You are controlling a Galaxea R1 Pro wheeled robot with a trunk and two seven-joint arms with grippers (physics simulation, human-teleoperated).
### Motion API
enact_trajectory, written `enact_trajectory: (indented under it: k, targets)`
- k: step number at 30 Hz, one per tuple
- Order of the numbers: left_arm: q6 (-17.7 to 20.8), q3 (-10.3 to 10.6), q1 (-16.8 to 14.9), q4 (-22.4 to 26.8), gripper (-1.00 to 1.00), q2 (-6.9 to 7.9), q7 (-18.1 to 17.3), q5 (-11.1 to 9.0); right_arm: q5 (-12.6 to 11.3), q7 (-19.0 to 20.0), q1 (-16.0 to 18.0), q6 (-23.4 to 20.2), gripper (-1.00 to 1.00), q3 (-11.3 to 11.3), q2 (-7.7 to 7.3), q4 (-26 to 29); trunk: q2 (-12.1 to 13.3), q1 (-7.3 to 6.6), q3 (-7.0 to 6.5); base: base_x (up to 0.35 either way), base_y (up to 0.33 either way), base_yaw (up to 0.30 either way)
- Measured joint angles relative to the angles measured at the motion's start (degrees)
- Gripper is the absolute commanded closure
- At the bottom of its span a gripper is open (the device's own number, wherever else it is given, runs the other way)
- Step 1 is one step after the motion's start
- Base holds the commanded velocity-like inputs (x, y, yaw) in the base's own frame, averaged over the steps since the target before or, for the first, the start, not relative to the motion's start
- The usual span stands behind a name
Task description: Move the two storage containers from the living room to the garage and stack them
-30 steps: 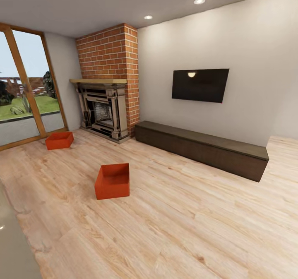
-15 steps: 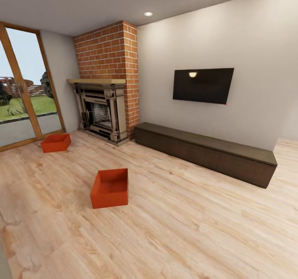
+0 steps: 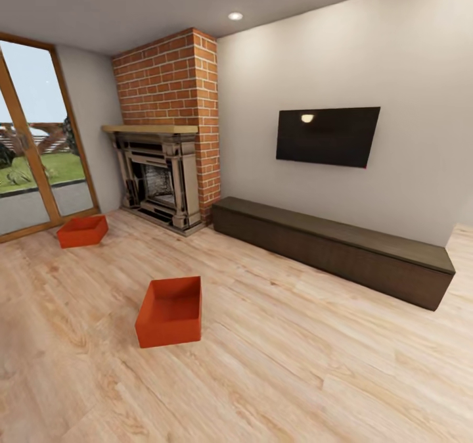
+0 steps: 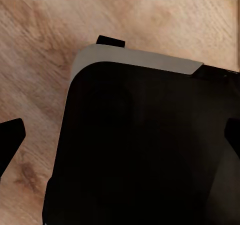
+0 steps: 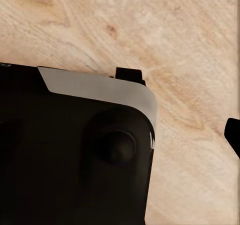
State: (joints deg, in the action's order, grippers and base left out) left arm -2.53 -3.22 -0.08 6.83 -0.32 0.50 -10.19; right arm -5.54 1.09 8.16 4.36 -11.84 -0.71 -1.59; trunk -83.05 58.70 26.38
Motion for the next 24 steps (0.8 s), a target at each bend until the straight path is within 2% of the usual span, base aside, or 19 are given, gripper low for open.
enact_trajectory:
  k: [24]
  targets:
    - [0.0, 0.0, 0.0, 0.0, -1.0, -0.06, 0.0, 0.0, 0.1, 0.0, 0.0, -0.1, -1.0, -0.2, -0.02, 0.0, 0.0, 0.0, 0.0, 0.322, 0.0, 0.0]
